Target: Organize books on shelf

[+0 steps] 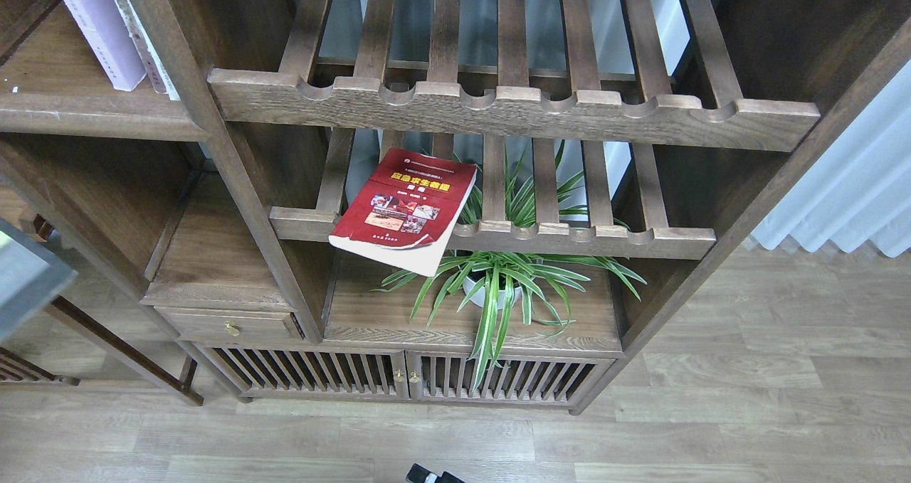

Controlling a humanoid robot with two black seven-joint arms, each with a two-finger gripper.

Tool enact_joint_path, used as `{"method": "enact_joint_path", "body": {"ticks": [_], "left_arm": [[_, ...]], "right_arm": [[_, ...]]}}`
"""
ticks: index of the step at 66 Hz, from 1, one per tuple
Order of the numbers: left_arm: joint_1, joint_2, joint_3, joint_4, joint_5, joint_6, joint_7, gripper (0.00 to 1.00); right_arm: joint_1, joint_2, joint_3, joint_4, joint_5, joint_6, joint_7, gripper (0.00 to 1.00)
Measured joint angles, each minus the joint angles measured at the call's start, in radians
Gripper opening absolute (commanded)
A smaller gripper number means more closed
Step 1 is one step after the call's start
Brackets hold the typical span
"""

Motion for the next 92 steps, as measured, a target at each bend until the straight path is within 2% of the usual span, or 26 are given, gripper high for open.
{"method": "enact_joint_path", "body": {"ticks": [24,53,92], "left_arm": [[-0.110,-0.015,0.013,0.032,0.008,0.000,0.000,0.07],[-0.383,-0.001,0.028,0.043,0.212,0.000,0.000,0.08],[-0.830,0.099,0.325,0.185,0.505,0.000,0.000,0.10]], "right_arm": [[-0.015,0.000,-0.006,0.001,-0.002,0.000,-0.002,0.99],[-0.019,0.001,-0.007,0.003,-0.002,0.000,-0.002,0.99],[-0.033,-0.001,-0.006,0.005,-0.002,0.000,-0.001,0.99]]}}
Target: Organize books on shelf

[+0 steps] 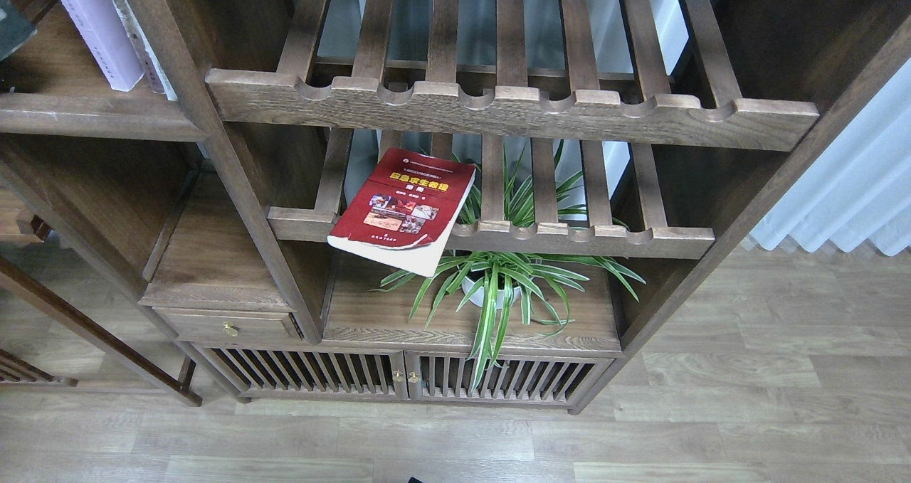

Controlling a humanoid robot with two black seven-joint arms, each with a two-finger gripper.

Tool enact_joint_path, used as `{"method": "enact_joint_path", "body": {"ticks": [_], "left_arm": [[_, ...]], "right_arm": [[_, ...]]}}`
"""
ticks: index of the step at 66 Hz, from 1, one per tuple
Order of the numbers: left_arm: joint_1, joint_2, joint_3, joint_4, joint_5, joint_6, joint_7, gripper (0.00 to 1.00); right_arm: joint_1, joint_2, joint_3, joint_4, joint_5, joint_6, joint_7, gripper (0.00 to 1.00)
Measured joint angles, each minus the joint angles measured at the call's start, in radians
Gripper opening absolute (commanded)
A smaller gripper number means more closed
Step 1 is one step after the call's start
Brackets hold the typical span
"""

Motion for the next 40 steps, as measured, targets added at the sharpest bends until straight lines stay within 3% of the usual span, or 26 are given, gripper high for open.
{"method": "enact_joint_path", "body": {"ticks": [23,40], "left_arm": [[-0.350,0.045,0.307,0.186,0.053,0.000,0.000,0.10],[-0.489,0.045,0.429,0.284,0.076,0.000,0.000,0.10]], "right_arm": [[-0.002,0.005,0.000,0.001,-0.001,0.000,-0.001,0.99],[-0.006,0.010,-0.001,0.002,-0.012,0.000,-0.001,0.99]]}}
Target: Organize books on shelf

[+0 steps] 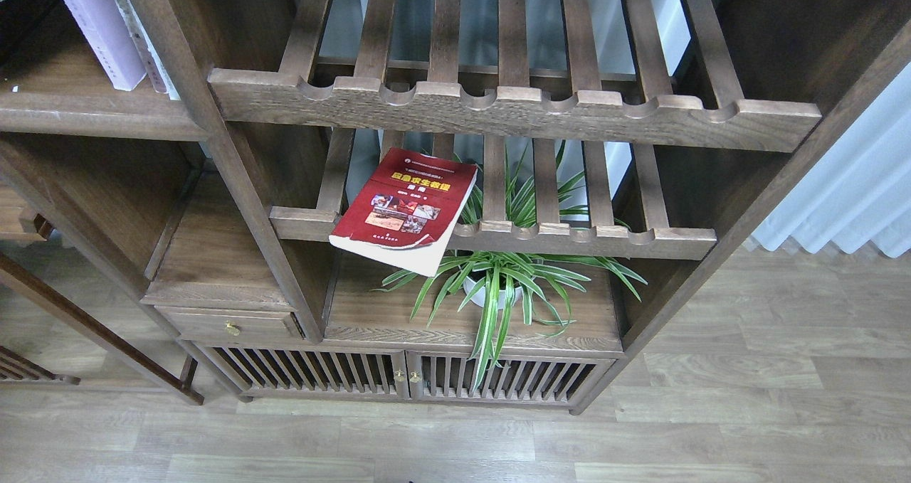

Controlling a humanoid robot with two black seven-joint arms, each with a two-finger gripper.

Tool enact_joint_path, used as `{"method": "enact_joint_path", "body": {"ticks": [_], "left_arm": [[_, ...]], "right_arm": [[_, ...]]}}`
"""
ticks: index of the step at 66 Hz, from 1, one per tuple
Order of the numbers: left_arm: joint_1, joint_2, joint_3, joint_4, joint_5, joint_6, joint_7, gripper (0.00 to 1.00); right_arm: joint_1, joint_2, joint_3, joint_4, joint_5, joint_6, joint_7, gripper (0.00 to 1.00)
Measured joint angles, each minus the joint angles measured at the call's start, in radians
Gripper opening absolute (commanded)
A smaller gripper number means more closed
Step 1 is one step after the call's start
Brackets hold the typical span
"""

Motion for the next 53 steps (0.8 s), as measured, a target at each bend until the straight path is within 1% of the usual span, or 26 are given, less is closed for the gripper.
{"method": "enact_joint_path", "body": {"ticks": [18,21,31,53], "left_arm": [[-0.130,-0.021,0.116,0.104,0.001,0.000,0.000,0.10],[-0.163,-0.038,0.143,0.128,0.001,0.000,0.000,0.10],[-0.187,-0.058,0.170,0.145,0.001,0.000,0.000,0.10],[-0.192,-0.104,0.183,0.157,0.001,0.000,0.000,0.12]], "right_arm": [[-0.003,0.011,0.003,0.000,-0.008,0.000,0.000,0.99],[-0.002,0.012,0.004,-0.001,-0.008,0.000,0.000,0.99],[-0.002,0.012,0.004,-0.001,-0.008,0.000,0.000,0.99],[0.002,0.012,0.004,0.002,-0.008,0.000,0.000,0.99]]}}
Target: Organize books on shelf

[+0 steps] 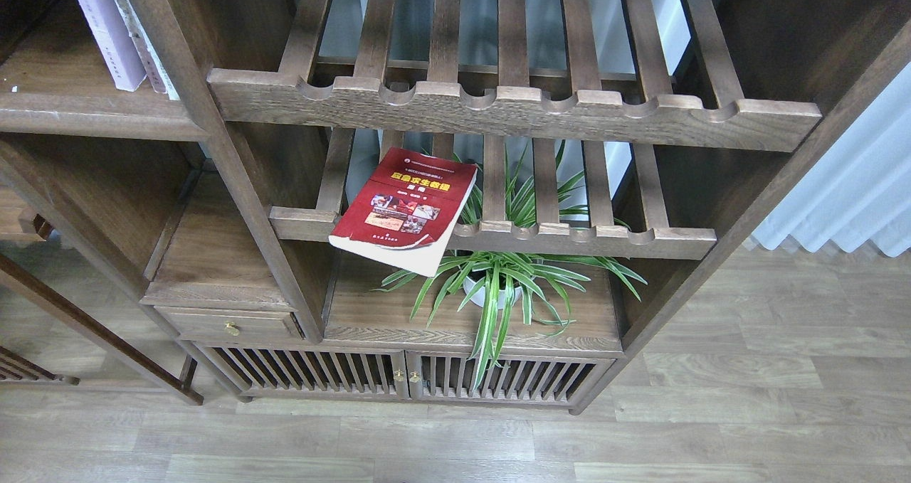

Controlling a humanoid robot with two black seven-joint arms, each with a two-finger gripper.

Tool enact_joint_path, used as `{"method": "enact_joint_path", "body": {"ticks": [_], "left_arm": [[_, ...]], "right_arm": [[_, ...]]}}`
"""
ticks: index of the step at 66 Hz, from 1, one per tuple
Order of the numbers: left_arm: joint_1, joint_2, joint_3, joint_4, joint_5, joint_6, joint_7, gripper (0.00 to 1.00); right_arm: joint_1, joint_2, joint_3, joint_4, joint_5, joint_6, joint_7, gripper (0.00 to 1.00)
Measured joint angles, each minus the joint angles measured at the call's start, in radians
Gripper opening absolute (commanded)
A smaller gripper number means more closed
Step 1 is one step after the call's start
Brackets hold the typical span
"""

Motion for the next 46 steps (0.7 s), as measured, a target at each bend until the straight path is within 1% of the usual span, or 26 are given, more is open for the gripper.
{"method": "enact_joint_path", "body": {"ticks": [10,18,27,46], "left_arm": [[0.000,-0.022,-0.013,0.013,-0.002,0.000,0.000,0.10],[0.001,-0.025,-0.014,0.023,-0.003,0.000,0.000,0.12],[0.005,-0.029,-0.013,0.024,-0.008,0.000,0.000,0.18],[0.009,-0.045,-0.014,0.027,-0.014,0.000,0.000,0.18]], "right_arm": [[-0.001,0.000,0.000,0.001,0.000,0.000,0.000,0.99],[-0.002,0.000,0.000,0.001,0.000,0.000,0.002,0.99],[-0.002,0.000,0.000,0.001,0.000,0.000,0.002,0.99],[-0.002,0.000,0.000,0.001,0.000,0.000,0.001,0.99]]}}
